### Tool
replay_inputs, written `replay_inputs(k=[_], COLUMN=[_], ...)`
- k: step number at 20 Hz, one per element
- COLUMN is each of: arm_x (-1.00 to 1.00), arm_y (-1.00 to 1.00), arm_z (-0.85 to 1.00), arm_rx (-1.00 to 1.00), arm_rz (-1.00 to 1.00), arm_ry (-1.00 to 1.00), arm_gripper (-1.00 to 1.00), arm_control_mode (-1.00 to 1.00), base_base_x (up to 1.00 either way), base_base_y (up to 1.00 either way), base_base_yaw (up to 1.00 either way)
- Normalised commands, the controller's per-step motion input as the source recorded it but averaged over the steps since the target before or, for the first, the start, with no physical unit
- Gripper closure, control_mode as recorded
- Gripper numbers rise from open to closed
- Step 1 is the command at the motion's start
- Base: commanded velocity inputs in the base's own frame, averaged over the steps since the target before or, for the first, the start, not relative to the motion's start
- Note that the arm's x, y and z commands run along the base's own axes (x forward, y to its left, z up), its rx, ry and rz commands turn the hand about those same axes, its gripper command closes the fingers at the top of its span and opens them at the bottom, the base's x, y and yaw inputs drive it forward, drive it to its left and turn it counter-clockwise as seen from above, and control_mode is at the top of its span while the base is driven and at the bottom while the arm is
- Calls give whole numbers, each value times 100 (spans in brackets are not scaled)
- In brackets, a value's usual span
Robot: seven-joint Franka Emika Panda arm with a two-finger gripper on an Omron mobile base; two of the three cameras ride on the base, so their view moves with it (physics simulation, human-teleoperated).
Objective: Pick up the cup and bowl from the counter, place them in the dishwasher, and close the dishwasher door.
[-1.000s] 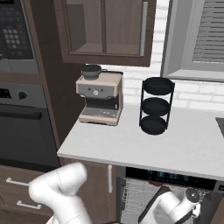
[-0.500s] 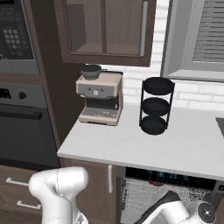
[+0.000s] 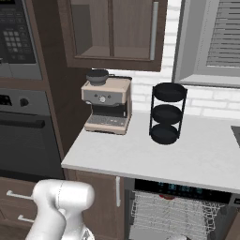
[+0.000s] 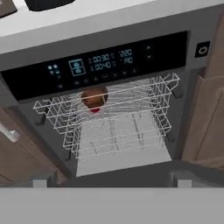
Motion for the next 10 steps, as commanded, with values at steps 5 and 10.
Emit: replay_inputs(k=[5, 10], arm_x=[-100, -100], arm_y=[0, 18], arm_z=[-41, -81], arm_rx=[0, -7], arm_rz=[13, 17], arm_ry=[-39, -42], arm_gripper=[-100, -100], arm_control_mode=[-100, -100], base_base_x=[0, 0], base_base_y=[0, 0], base_base_yaw=[0, 0])
